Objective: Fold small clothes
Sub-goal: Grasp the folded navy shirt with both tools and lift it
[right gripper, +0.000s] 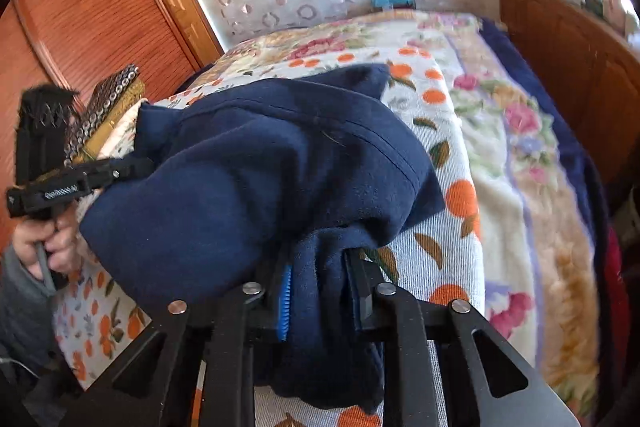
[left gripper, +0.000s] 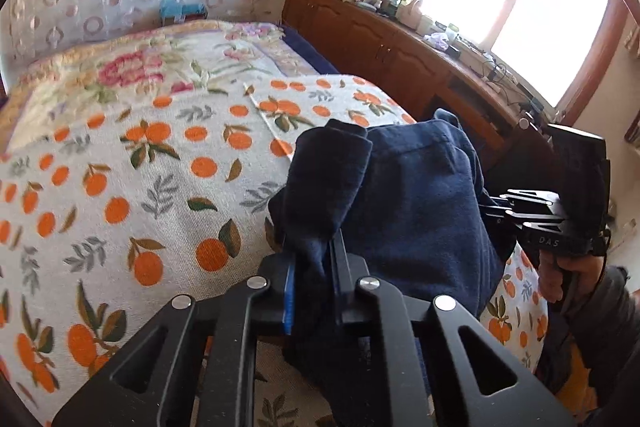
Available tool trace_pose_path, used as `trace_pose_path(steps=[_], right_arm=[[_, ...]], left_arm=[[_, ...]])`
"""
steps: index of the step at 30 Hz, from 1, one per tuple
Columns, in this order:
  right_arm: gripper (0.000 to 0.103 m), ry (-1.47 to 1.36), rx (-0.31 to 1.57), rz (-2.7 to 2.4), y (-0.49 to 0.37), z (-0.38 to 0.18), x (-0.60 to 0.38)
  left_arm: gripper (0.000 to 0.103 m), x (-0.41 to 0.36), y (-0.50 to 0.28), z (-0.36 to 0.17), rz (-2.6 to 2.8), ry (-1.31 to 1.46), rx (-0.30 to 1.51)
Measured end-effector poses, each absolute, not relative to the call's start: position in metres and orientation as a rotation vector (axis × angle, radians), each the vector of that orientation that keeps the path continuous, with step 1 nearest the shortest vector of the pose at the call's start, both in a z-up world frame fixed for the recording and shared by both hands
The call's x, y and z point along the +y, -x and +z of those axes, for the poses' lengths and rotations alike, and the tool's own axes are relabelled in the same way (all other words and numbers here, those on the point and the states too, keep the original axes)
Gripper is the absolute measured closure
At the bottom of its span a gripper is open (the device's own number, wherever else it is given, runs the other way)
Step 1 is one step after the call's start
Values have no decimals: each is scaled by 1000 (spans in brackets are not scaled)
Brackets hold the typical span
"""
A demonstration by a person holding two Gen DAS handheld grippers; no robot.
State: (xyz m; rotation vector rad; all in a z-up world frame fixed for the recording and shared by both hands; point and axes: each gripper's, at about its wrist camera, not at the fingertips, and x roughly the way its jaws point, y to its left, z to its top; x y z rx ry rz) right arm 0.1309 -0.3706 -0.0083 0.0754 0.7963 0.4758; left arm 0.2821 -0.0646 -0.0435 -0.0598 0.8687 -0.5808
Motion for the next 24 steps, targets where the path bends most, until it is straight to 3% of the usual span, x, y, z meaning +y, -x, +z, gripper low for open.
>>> trace_pose_path(steps=[11,24], right_arm=[[88,4,647,496,-124,35,-356],[88,176,483,682,-153,96,-245]], left_arm=[[90,-31,-240,14,-593,77,712],[90,103,-210,60,-386,147,570]])
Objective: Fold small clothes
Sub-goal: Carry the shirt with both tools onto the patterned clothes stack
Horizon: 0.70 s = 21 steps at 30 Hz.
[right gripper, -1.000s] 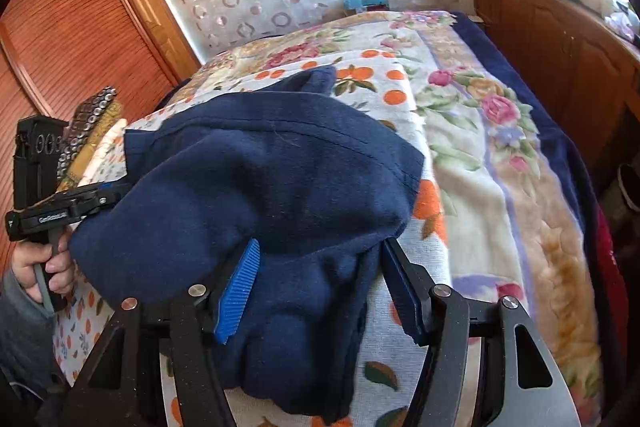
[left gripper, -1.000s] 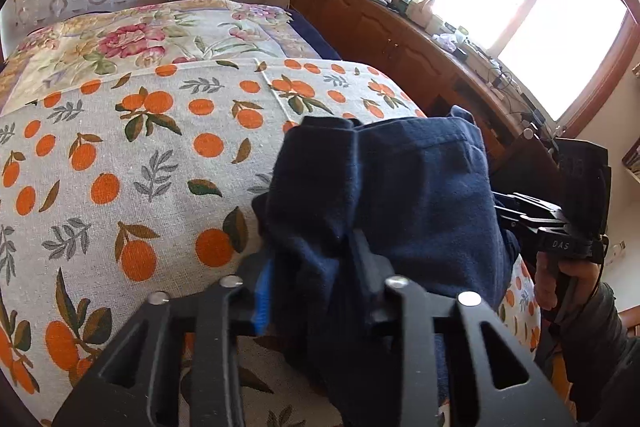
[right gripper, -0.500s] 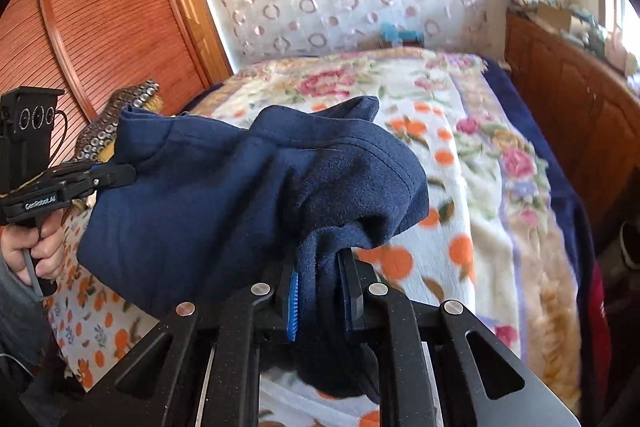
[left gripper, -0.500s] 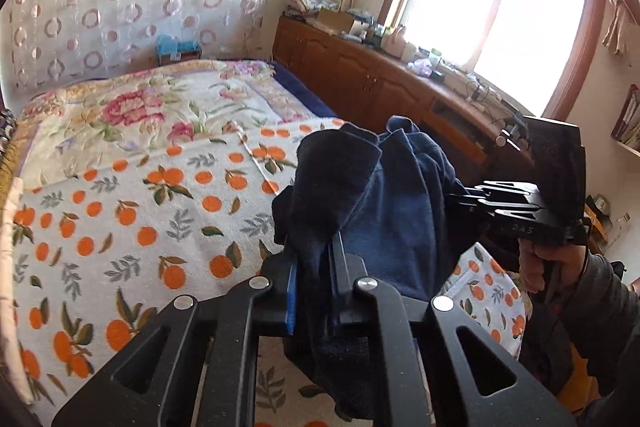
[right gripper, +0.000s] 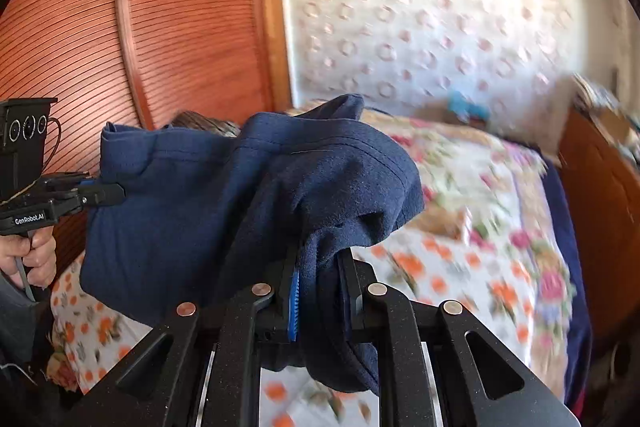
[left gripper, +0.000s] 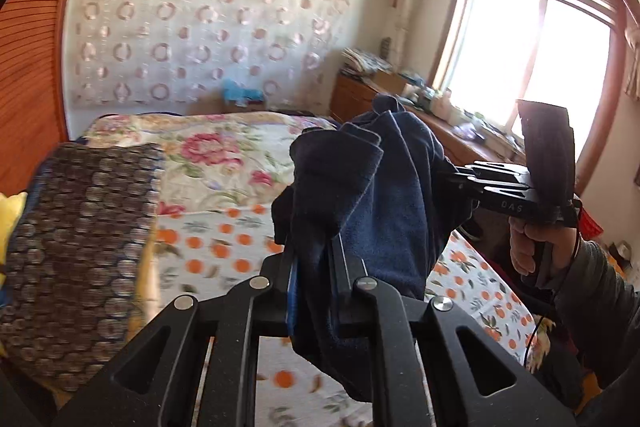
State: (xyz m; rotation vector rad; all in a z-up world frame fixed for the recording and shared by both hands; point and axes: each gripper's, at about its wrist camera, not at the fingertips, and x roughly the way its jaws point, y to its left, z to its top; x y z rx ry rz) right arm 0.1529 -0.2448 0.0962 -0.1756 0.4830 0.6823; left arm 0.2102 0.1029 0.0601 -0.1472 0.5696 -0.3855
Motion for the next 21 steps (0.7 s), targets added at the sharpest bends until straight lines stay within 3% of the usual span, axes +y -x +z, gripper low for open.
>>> trace_pose_path(steps=[14,21], right_arm=[[89,361,388,902,-278,141,-34],[88,479,458,958,-328,95,68]], left_arm=[[90,247,-179,54,-121,322,479],[90,284,-168,3,12,387,536]])
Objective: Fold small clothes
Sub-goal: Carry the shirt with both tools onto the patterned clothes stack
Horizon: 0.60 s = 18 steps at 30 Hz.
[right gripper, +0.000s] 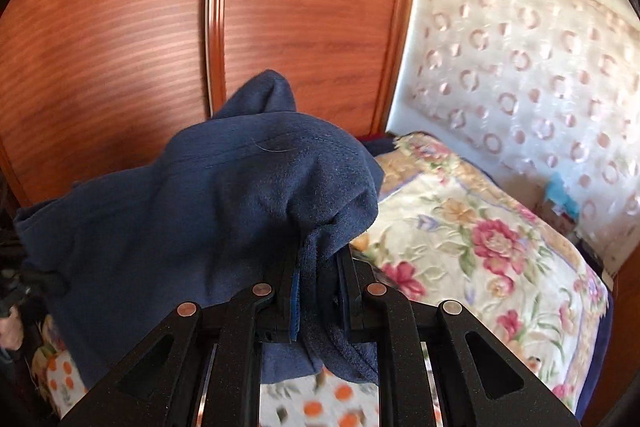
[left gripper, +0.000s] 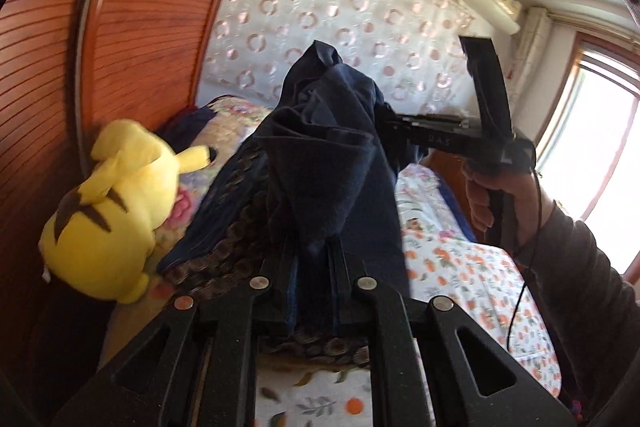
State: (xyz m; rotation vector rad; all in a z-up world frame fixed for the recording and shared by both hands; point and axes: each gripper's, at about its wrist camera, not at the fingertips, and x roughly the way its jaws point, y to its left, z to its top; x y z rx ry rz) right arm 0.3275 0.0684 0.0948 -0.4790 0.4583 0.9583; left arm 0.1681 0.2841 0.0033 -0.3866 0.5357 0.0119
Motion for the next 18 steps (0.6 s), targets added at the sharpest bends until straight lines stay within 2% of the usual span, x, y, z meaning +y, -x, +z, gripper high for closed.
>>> trace_pose_path(steps=[4,9,13,18], right_arm=[[86,517,444,929,-346,71,103],[58,478,393,777,-371,68,120],[58,365,374,845,-371,73,104],[58,401,479,958,-385,39,125]], left_arm=[[90,293,-171,-27,90,417,587],[90,295,-170,-44,120,398,603],[90,296,-168,-43,129,372,596],[90,291,-161,-34,148,347,599]])
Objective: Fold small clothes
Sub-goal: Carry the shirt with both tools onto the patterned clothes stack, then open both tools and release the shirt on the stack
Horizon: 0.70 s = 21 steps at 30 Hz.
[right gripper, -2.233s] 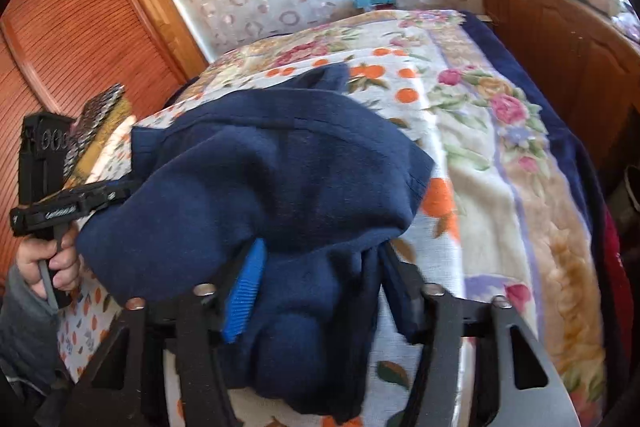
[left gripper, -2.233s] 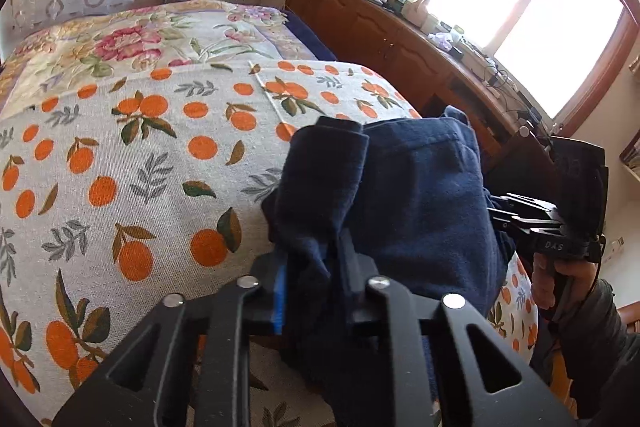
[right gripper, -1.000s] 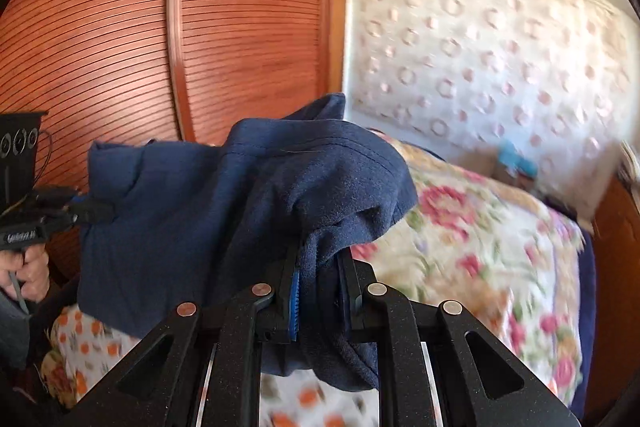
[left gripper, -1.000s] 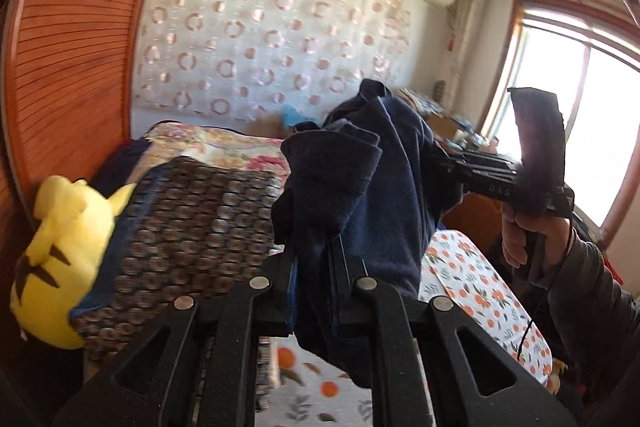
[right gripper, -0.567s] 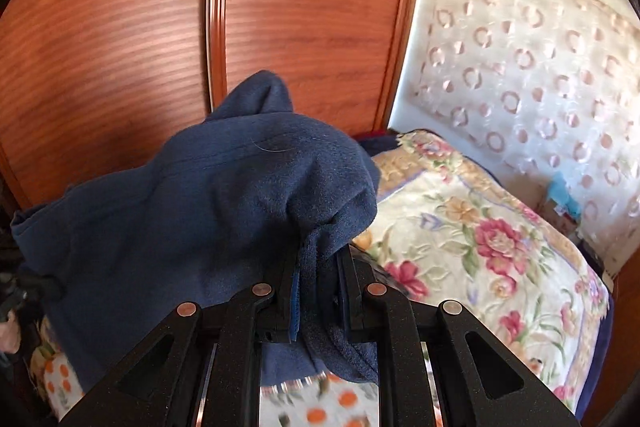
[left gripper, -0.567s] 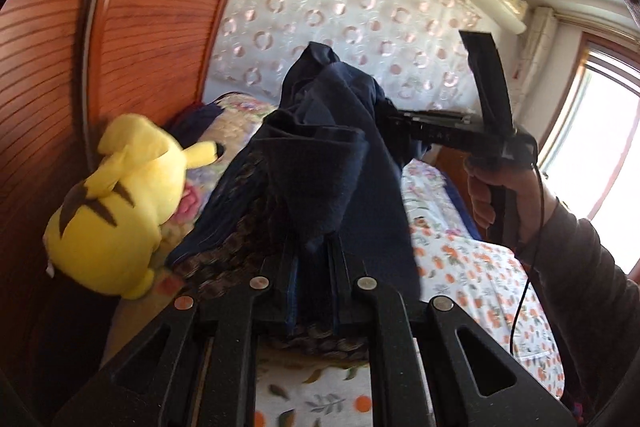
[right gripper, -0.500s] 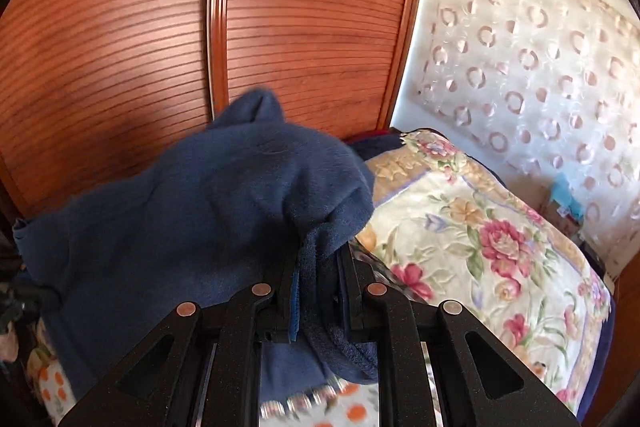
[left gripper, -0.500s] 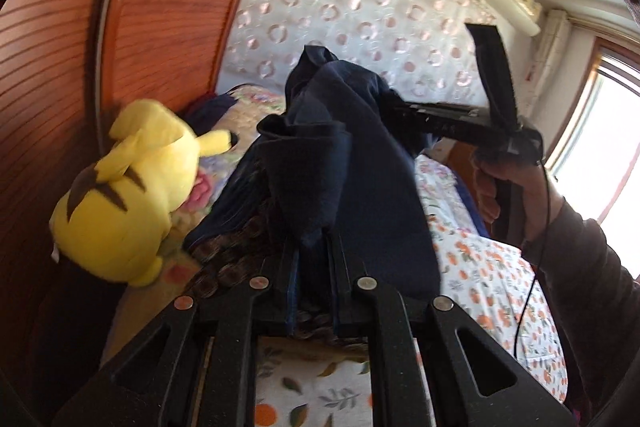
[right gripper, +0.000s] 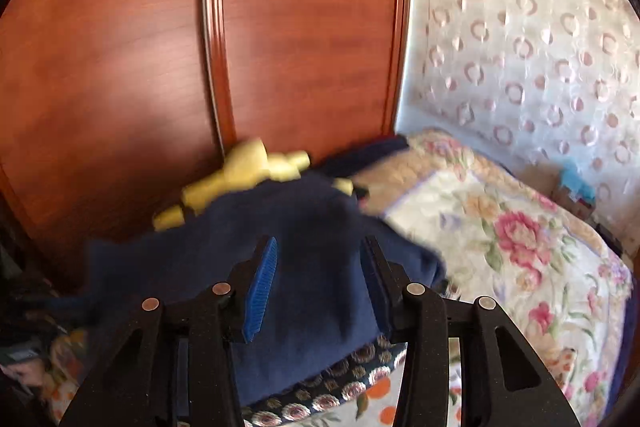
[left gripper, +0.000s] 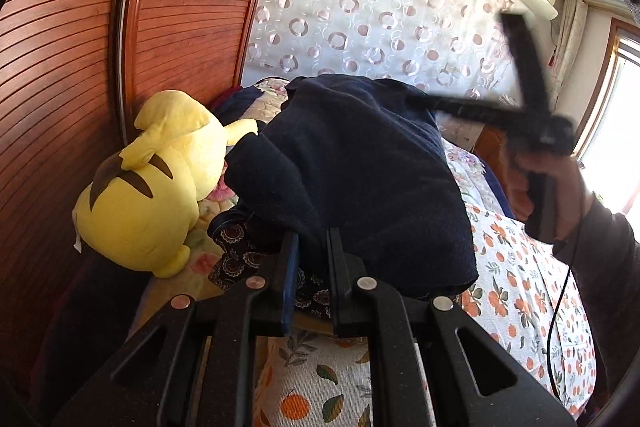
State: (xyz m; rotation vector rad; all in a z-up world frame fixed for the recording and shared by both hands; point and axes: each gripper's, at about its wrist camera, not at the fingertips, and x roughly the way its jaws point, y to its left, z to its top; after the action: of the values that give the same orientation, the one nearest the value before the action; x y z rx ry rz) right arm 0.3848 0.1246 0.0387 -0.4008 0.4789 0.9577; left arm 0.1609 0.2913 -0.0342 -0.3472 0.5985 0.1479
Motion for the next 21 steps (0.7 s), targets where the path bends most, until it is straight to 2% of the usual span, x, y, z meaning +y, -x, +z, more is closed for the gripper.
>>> trace_pose_path(steps=[3,5,8,12,13,14,15,21], right_arm=[[58,408,548,869,-416,11,135],[58,383,556,872,-428,3,135],[58,341,556,885,-432,3,128],[58,313,541,894,-422,4,116],[58,306,535,897,-418,4,104],[58,298,528,899,-410,1,93],[58,290,520,899,-403,-6,87],[58,241,497,869,-349,-14,22]], left_arm=[[88,289,-157,-31,161,325,609],[69,286,-154,-27,171,299,610],[60,278,-150,-21,175,255,604],[59,261,-147,-8,157,206,583],[55,257,-147,-6,152,196,579],[41,249,-147,-3,139,180,572],[22,244,-146,-1,126,173,562],[21,207,-146,7,80,131,546]])
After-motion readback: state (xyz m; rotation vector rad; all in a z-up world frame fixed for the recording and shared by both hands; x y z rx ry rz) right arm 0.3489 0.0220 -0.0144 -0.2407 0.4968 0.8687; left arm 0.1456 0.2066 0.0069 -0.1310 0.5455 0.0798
